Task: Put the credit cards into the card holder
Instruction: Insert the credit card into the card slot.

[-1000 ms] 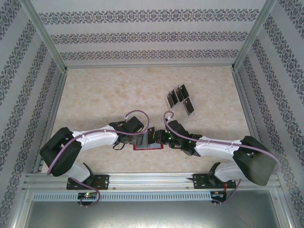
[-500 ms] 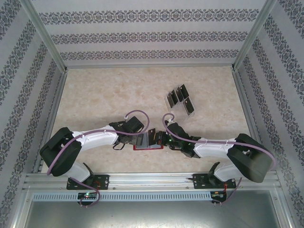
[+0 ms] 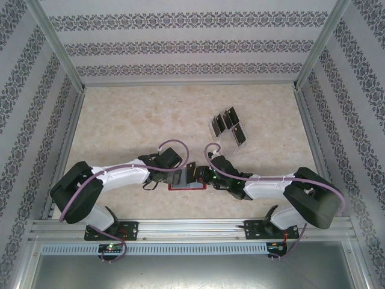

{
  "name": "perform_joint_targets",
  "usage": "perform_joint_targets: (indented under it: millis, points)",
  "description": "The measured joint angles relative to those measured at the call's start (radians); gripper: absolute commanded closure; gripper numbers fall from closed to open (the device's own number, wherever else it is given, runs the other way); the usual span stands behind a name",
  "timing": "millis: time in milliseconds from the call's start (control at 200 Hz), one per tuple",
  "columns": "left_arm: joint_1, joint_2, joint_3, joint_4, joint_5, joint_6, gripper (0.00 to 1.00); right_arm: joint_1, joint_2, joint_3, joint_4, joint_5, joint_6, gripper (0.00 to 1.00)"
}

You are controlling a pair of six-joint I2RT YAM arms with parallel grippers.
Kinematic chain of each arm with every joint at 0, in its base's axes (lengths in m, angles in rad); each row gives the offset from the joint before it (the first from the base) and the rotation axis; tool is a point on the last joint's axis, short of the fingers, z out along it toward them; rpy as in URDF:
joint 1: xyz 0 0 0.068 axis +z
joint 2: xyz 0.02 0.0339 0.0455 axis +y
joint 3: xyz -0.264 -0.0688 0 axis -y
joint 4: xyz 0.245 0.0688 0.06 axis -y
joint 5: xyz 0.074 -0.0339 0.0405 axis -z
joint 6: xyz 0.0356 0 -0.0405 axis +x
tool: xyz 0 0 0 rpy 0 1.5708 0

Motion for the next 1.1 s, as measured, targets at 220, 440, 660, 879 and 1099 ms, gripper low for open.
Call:
perform_joint_targets:
  millis: [220, 440, 660, 879, 1099]
  points:
    - [0.000, -0.009, -0.003, -0.002, -0.003, 0.000, 0.00, 0.000, 0.002, -0.008, 0.006, 0.000, 0.003, 1.00]
    - [0.000, -0.015, -0.003, -0.014, -0.015, 0.000, 0.00, 0.000, 0.028, -0.013, 0.039, -0.009, 0.022, 1.00]
    - [0.000, -0.019, -0.003, -0.022, -0.025, 0.000, 0.00, 0.000, 0.034, -0.018, 0.057, -0.023, 0.027, 1.00]
    - [0.000, -0.047, -0.003, -0.044, -0.041, 0.000, 0.00, 0.000, 0.034, -0.026, 0.062, -0.030, 0.029, 1.00]
    - [0.000, -0.055, -0.003, -0.049, -0.048, 0.000, 0.00, 0.000, 0.033, -0.026, 0.062, -0.032, 0.031, 1.00]
